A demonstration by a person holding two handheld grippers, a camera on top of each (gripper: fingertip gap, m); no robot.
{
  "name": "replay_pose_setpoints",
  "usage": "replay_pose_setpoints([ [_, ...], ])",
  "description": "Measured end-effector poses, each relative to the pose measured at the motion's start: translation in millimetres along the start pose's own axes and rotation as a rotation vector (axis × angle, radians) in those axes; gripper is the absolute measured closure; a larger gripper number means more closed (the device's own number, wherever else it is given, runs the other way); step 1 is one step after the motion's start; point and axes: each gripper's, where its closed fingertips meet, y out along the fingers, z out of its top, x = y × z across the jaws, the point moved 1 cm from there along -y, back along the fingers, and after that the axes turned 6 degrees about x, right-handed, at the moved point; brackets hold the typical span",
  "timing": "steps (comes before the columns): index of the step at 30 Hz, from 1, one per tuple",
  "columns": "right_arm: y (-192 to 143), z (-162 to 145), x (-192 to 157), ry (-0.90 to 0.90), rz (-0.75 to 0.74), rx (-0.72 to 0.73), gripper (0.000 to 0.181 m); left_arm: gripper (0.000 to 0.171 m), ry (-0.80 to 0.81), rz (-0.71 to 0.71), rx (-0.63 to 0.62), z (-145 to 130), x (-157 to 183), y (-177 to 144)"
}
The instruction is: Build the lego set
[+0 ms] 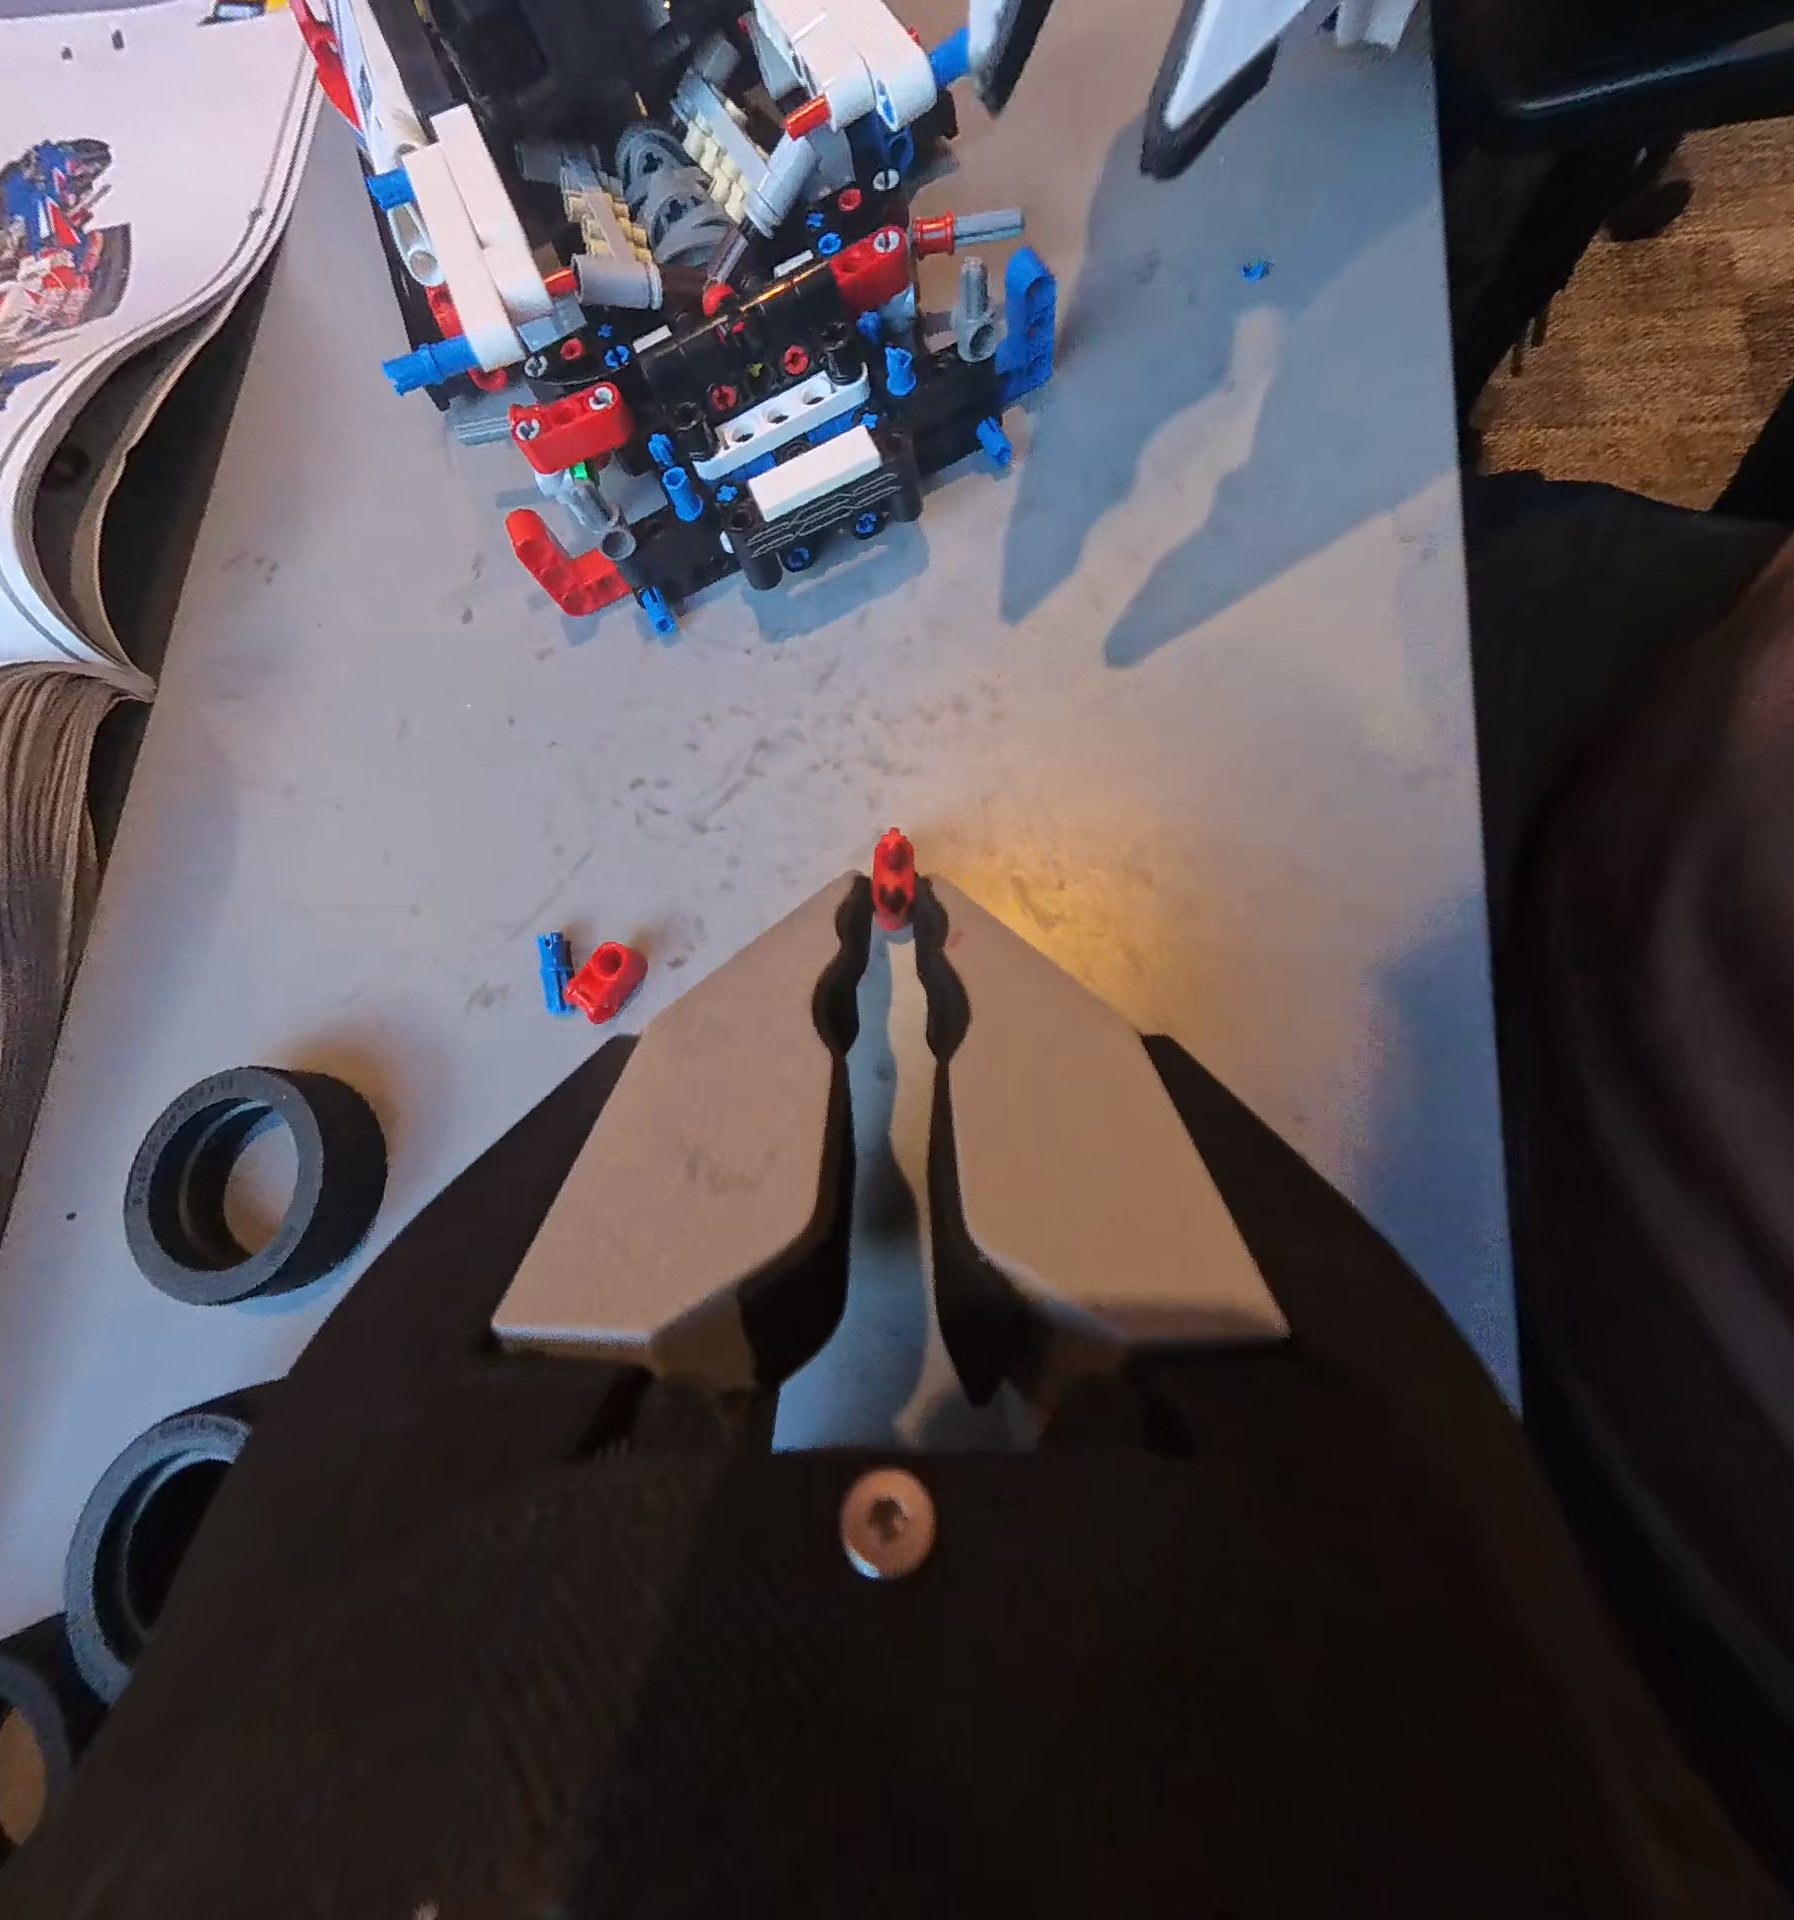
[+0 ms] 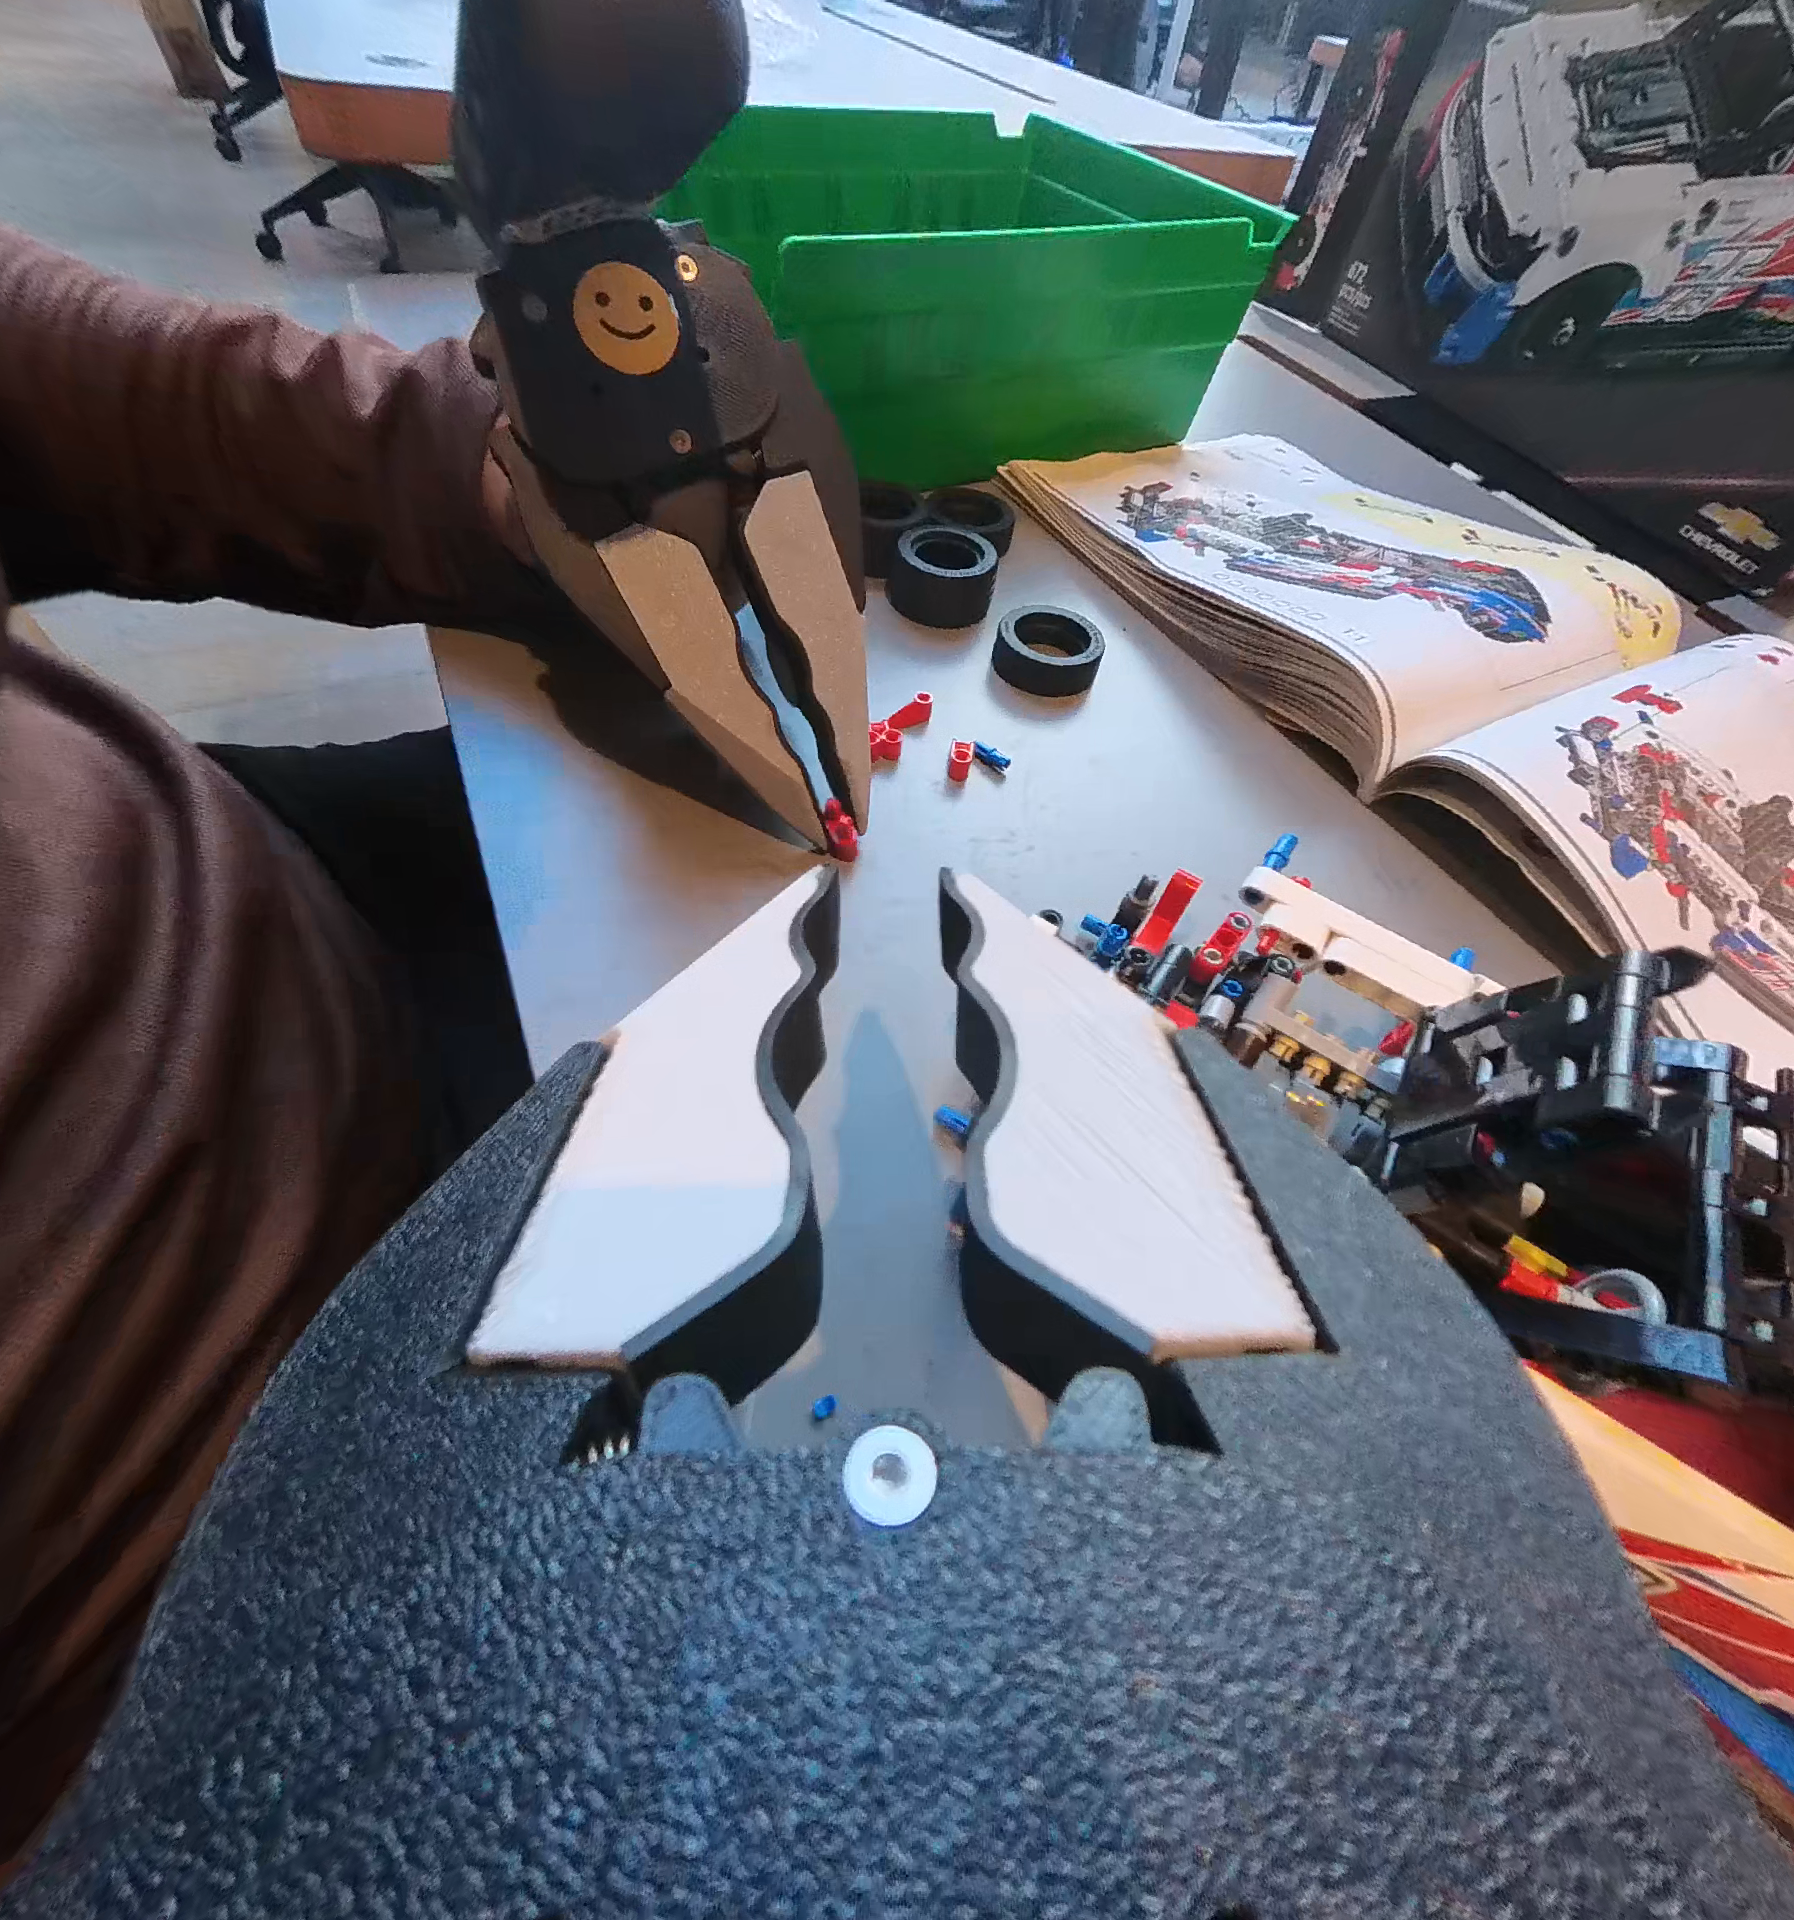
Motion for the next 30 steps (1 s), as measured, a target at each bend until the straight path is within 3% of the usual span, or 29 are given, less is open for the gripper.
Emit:
replay_pose_setpoints([
  [10,-26.4,8.5,37.0,0.089,-0.099,0.152,0.177,0.166,0.029,-0.034,0.01,4.0,-2.2,6.3],
  [30,-36.1,4.2,45.4,0.069,-0.195,0.115,0.179,0.167,0.139,0.024,0.016,3.4,-3.7,4.4],
])
